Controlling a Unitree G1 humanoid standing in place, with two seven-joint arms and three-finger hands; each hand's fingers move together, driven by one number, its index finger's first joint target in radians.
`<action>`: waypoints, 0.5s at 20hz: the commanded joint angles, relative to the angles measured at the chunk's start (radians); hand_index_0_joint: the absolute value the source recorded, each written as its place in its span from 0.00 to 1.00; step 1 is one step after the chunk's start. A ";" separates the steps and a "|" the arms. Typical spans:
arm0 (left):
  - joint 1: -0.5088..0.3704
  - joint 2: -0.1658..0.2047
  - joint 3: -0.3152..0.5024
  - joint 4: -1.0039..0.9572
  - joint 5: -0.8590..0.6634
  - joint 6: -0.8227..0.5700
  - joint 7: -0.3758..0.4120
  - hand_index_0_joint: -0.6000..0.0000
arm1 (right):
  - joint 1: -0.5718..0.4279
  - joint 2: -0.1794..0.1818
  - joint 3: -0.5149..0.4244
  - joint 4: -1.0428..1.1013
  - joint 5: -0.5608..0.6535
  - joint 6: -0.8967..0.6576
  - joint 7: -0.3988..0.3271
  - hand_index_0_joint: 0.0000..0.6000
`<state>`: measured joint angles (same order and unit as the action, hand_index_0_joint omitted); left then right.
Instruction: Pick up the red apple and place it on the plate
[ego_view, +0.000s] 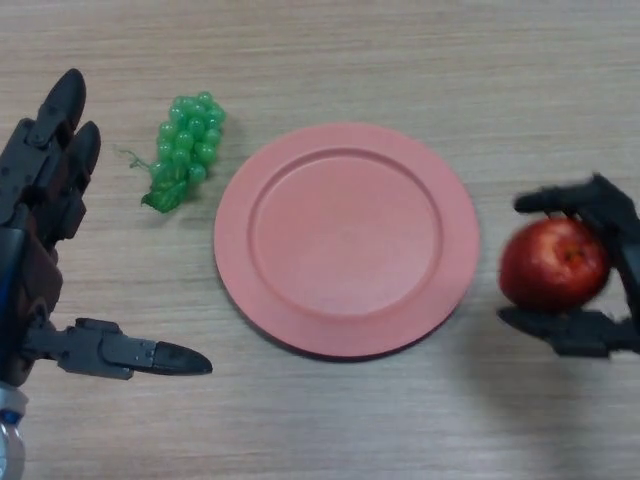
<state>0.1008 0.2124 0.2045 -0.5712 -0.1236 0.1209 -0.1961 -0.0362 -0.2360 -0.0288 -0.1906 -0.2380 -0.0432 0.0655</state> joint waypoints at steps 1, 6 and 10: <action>-0.015 0.023 0.037 -0.058 -0.028 -0.147 0.024 1.00 | -0.117 0.002 0.040 -0.063 -0.036 -0.065 -0.015 1.00; -0.015 0.021 0.033 -0.064 -0.048 -0.147 0.019 1.00 | -0.319 0.044 0.162 0.090 -0.108 -0.030 -0.057 1.00; -0.003 0.022 0.059 -0.061 -0.082 -0.159 0.006 1.00 | -0.424 0.046 0.258 0.313 -0.029 -0.075 -0.205 1.00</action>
<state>0.1126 0.2117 0.2072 -0.5778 -0.1462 0.1153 -0.1972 -0.4017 -0.1875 0.2680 0.1990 -0.2923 0.0151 -0.0818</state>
